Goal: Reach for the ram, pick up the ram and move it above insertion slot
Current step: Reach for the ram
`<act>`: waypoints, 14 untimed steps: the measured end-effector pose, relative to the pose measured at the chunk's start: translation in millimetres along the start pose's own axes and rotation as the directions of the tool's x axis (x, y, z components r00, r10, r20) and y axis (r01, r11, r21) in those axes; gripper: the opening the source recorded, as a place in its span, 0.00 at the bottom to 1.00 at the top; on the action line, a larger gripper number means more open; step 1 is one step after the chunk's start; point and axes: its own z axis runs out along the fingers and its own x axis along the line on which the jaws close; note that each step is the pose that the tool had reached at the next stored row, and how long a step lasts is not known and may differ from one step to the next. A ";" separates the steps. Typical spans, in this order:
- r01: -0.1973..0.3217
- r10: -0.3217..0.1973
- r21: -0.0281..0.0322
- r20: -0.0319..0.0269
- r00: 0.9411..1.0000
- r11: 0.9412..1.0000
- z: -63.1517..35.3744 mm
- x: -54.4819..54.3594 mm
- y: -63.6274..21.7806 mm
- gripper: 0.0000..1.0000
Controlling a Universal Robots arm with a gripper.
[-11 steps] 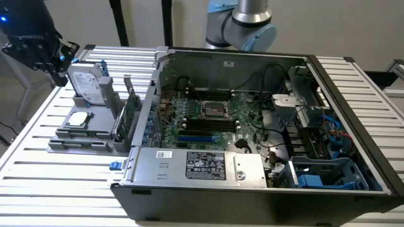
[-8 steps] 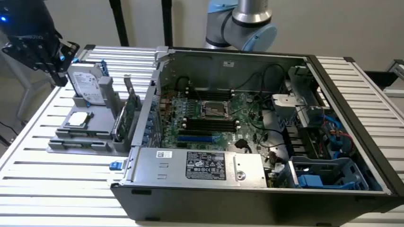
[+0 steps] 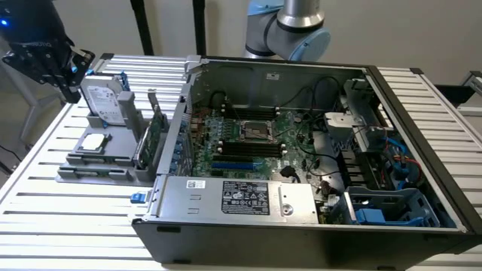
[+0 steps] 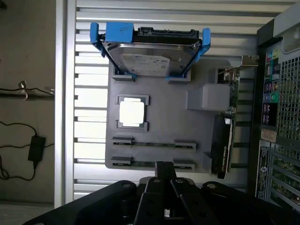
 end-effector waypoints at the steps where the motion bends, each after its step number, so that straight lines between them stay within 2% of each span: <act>1: 0.000 0.000 0.000 0.000 1.000 1.000 0.0 0.0 0.0 0.11; 4: 0.000 0.000 0.000 0.000 1.000 1.000 0.0 0.1 -4.3 0.11; 11: 0.000 0.000 0.000 0.000 1.000 1.000 1.3 -1.2 -34.4 0.11; 14: 0.010 -0.010 0.000 0.000 1.000 1.000 1.9 -5.6 -37.2 0.11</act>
